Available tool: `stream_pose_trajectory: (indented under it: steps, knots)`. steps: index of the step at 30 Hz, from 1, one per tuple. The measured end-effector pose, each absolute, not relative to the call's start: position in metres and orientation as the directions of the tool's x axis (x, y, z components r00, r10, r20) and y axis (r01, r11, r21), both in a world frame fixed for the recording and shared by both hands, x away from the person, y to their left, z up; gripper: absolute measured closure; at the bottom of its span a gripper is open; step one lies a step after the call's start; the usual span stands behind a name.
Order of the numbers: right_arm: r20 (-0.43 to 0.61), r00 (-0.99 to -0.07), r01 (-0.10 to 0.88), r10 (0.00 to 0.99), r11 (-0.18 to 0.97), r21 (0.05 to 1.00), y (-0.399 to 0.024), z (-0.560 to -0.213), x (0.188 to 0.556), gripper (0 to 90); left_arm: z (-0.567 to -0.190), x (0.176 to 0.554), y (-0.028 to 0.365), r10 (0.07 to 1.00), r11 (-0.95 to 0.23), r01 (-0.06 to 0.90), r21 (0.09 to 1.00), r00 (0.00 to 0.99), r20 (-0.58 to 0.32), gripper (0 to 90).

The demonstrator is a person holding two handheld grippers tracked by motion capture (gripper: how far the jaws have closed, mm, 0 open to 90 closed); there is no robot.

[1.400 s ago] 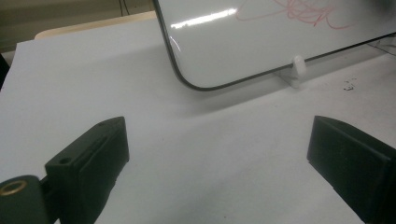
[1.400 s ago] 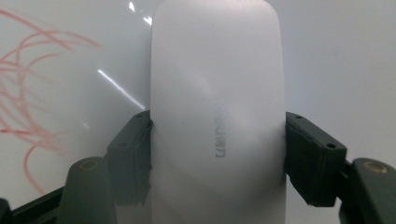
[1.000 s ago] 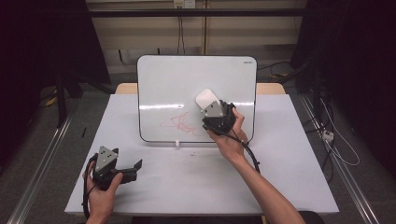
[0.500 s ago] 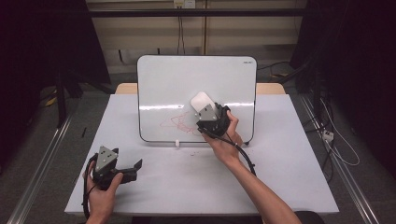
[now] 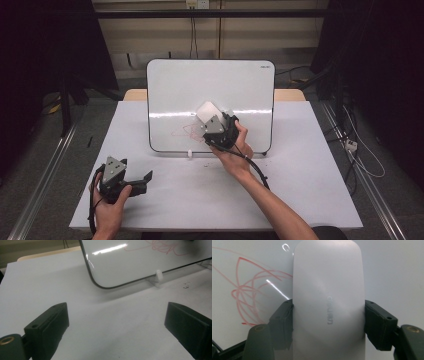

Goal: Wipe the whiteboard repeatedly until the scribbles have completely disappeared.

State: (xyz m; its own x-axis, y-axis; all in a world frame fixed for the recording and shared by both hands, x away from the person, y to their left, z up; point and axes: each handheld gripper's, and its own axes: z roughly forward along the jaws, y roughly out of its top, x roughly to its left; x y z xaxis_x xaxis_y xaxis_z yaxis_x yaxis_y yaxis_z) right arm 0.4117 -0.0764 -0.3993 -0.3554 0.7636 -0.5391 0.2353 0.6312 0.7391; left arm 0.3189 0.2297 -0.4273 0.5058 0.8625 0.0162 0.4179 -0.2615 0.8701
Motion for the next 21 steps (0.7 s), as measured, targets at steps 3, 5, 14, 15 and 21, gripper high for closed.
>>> stream_pose_trajectory:
  steps: [3, 5, 14, 15, 21]
  knots:
    - [-0.551, -0.376, 0.218, 0.745, 0.649, 0.729, -0.067, -0.402, 0.411, 31.8, -0.427, 0.319, 0.23, 0.863, -0.262, 0.418, 0.87, 0.505, 0.017, 5.7]
    - [-0.556, -0.382, 0.216, 0.738, 0.656, 0.723, -0.063, -0.403, 0.411, 31.8, -0.427, 0.319, 0.231, 0.863, -0.262, 0.417, 0.87, 0.505, 0.017, 5.6]
    - [-0.574, -0.381, 0.203, 0.725, 0.672, 0.712, -0.055, -0.405, 0.41, 31.8, -0.427, 0.318, 0.231, 0.863, -0.259, 0.417, 0.871, 0.505, 0.015, 5.6]
    - [-0.577, -0.38, 0.204, 0.723, 0.674, 0.711, -0.055, -0.405, 0.41, 31.8, -0.427, 0.318, 0.23, 0.863, -0.259, 0.416, 0.872, 0.505, 0.015, 5.7]
    - [-0.575, -0.378, 0.204, 0.726, 0.671, 0.713, -0.054, -0.406, 0.409, 31.8, -0.427, 0.319, 0.23, 0.864, -0.261, 0.418, 0.87, 0.504, 0.017, 5.7]
